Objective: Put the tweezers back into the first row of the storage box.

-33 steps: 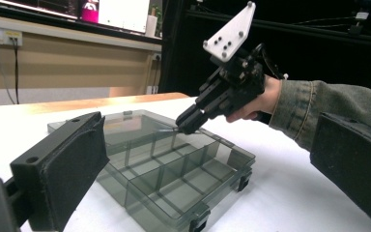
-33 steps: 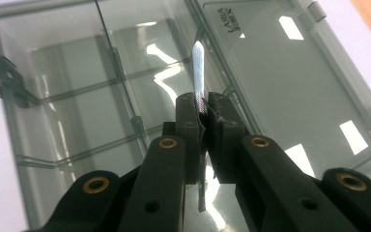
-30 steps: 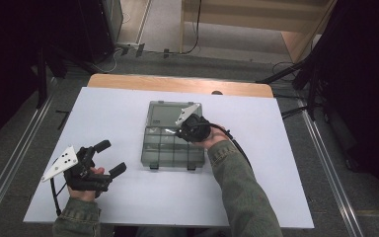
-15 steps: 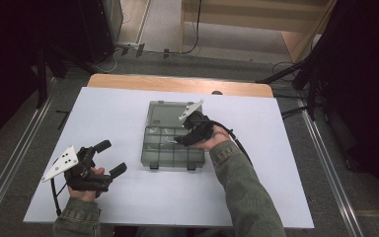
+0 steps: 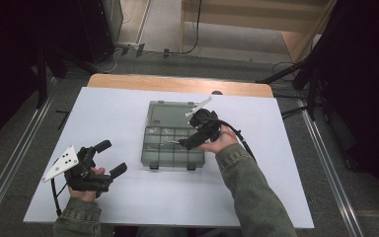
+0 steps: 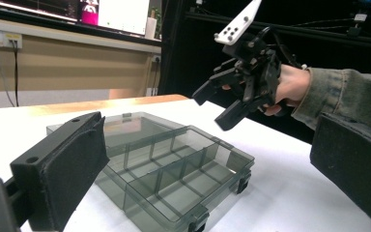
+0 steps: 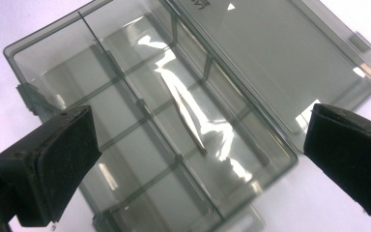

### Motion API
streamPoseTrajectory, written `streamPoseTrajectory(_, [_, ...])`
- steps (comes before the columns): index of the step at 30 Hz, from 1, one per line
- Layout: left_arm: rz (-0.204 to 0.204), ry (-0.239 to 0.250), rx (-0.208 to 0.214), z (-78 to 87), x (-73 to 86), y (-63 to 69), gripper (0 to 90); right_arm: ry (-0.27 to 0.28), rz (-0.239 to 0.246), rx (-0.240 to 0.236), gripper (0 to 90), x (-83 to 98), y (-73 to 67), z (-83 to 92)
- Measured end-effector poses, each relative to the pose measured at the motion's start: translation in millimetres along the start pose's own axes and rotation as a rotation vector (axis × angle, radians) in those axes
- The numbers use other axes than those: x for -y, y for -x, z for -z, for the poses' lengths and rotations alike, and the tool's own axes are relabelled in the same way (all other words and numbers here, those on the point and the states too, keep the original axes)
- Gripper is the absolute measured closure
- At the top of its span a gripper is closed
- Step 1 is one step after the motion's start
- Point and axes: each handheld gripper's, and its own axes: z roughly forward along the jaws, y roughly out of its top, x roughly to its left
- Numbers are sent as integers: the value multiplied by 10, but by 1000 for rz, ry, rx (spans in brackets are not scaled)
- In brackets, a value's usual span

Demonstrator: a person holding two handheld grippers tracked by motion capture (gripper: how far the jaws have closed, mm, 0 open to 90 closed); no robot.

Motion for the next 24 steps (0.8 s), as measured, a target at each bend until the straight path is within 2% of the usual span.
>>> streamPoseTrajectory(2, [0, -1, 0, -3, 0, -2, 0, 5, -24, -5, 0, 29, 11, 70])
streamPoseTrajectory(4, [0, 1, 0, -7, 0, -1, 0, 44, -42, -9, 0, 95, 18, 158])
streamPoseTrajectory(7, [1, 1, 4, -18, 0, 3, 0, 43, -55, 9, 0, 174, 18, 258])
streamPoseTrajectory(13, [-1, -3, 5, -33, -1, 9, 0, 102, -111, 40, 0, 419, 62, 502])
streamPoseTrajectory(24, [1, -4, 4, -41, -2, 7, 0, 155, -182, 67, 0, 787, 140, 688])
